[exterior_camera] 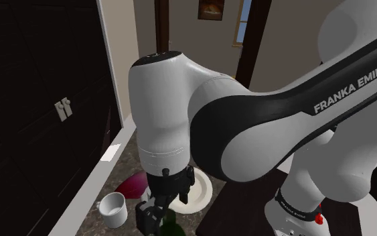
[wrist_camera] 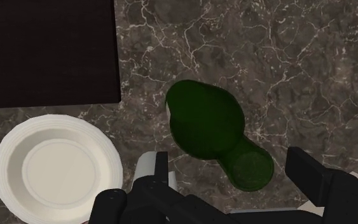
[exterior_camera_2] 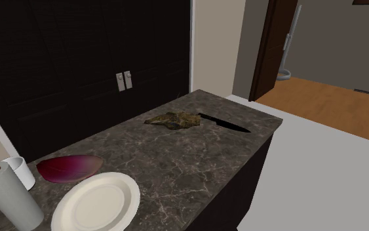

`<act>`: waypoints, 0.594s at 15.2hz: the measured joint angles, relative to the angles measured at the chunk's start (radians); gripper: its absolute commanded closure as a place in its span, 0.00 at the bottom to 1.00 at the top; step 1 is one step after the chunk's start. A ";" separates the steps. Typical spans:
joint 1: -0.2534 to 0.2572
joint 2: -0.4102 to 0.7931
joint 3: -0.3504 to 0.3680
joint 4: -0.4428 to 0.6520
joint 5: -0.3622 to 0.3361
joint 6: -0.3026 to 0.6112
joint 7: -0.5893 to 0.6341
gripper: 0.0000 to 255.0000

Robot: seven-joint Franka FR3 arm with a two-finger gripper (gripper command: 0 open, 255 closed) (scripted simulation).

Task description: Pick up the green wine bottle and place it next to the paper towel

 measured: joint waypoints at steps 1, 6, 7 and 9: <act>0.000 0.000 0.000 0.000 0.000 0.000 0.000 0.00; -0.007 -0.032 -0.024 0.086 -0.006 -0.117 -0.003 0.00; -0.007 -0.033 -0.025 0.092 -0.007 -0.124 -0.002 0.00; -0.007 -0.035 -0.027 0.096 -0.007 -0.131 -0.003 0.00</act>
